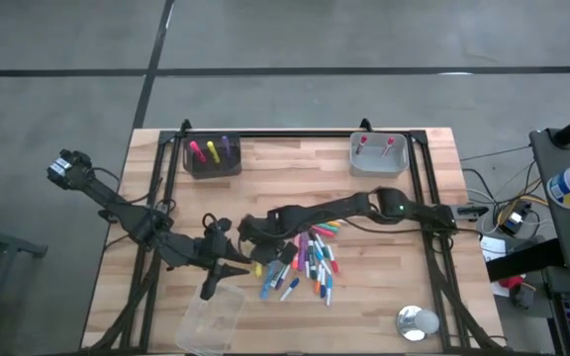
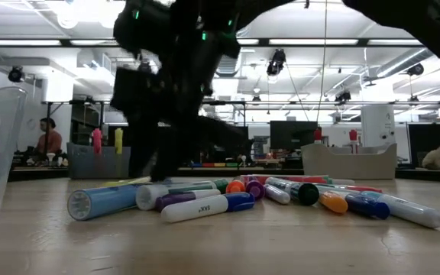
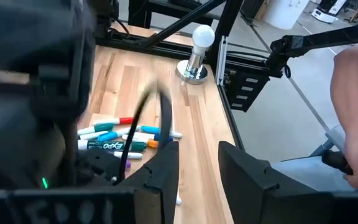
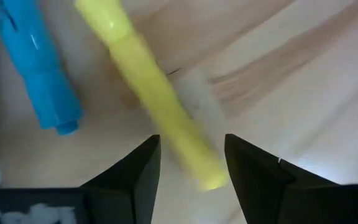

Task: Pick & Place Markers
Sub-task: Put the yellow highlighter pen into the black bin

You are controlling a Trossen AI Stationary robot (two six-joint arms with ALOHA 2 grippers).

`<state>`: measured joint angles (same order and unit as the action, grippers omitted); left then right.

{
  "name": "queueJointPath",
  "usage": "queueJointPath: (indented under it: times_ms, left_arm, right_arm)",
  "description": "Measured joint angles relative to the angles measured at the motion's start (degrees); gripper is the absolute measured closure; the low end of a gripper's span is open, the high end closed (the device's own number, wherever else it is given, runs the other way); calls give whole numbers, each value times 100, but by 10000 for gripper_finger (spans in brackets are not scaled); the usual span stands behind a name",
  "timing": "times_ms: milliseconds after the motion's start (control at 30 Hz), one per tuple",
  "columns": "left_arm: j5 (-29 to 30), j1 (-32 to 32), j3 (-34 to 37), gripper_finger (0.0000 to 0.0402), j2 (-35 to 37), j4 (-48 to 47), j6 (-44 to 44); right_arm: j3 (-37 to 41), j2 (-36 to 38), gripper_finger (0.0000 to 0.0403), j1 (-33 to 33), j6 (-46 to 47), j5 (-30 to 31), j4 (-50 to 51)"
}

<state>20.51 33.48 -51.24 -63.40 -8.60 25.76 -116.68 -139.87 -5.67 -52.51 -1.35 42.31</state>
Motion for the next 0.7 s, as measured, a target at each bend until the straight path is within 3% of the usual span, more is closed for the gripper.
queueJointPath:
  times_ms: [367, 700]
  left_arm:
    - [0, -1, 0, 284, 0, 24, -57]
    - [0, 2, 0, 284, 0, 15, -57]
  right_arm:
    - [36, -63, 265, 0, -16, -61, 68]
    - [45, -65, 351, 18, 670, -67, 119]
